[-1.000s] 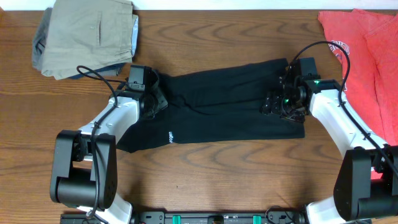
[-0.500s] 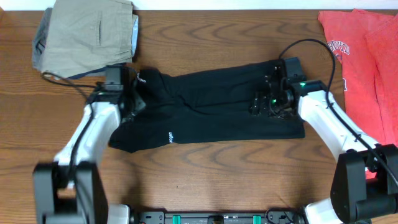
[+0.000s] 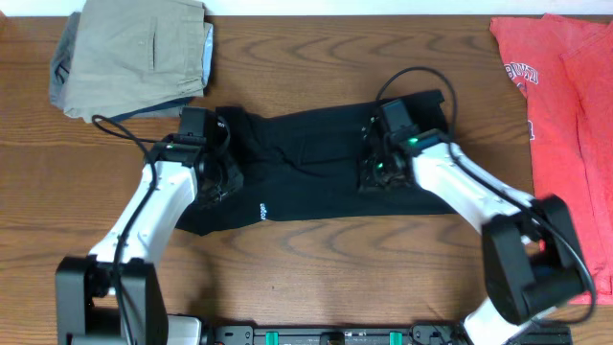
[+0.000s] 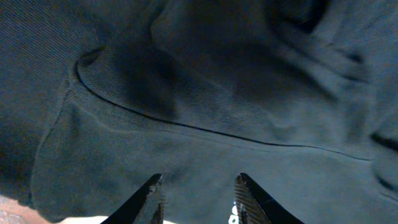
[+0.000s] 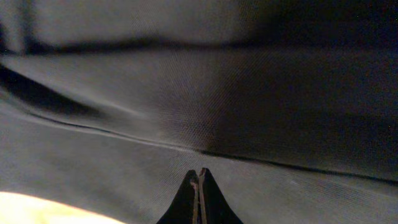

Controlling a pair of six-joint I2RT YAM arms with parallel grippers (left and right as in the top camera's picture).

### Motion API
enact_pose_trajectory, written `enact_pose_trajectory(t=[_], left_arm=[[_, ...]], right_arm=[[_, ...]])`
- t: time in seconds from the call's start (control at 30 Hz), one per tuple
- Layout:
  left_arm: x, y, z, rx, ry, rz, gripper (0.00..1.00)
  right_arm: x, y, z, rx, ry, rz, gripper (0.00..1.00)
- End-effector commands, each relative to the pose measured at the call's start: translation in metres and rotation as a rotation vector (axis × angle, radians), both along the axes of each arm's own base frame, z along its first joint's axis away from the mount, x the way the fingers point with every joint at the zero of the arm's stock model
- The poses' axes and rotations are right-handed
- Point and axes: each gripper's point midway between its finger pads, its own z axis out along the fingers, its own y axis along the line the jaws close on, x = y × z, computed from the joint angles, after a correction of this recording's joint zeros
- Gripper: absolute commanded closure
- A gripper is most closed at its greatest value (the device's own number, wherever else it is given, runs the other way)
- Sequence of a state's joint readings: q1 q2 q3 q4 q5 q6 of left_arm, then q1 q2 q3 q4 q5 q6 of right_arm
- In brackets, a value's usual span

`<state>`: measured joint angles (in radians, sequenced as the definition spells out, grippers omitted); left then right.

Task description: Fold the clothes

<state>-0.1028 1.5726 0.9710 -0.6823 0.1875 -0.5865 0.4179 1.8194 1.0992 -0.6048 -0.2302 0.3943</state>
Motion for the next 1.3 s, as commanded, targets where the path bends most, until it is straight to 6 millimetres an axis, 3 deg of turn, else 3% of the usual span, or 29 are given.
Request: enact_pose_trajectory(t=[0.0,0.13,0.43,0.63,0.93,1.27], left_arm=[[-0.005,-0.002,-0.010,-0.007,0.038,-0.016,0.62],[-0.007,0.000,-0.024,0.003,0.074,-0.029,0.62],[-0.016,0.012,-0.063,0.070,0.193,-0.017,0.61],[-0.016,0.035,-0.061,0.093,0.196,0.046,0.61],[-0.039,0.104,-0.060,0.169,0.286,0.239,0.62],[-0.047,0.136,-0.041,0.157,0.259,0.338,0.62]], right_arm=[[-0.003,0.002,-0.016,-0.020,0.042,-0.010,0.99],[0.001,-0.001,-0.024,-0.022,0.044,-0.018,0.99],[0.033,-0.015,-0.018,0.007,-0.043,-0.083,0.99],[0.042,-0.048,-0.023,-0.127,-0.076,-0.145,0.99],[0.037,-0.082,-0.027,-0.173,-0.019,-0.216,0.99],[0.025,-0.097,-0.025,-0.194,0.039,-0.245,0.99]])
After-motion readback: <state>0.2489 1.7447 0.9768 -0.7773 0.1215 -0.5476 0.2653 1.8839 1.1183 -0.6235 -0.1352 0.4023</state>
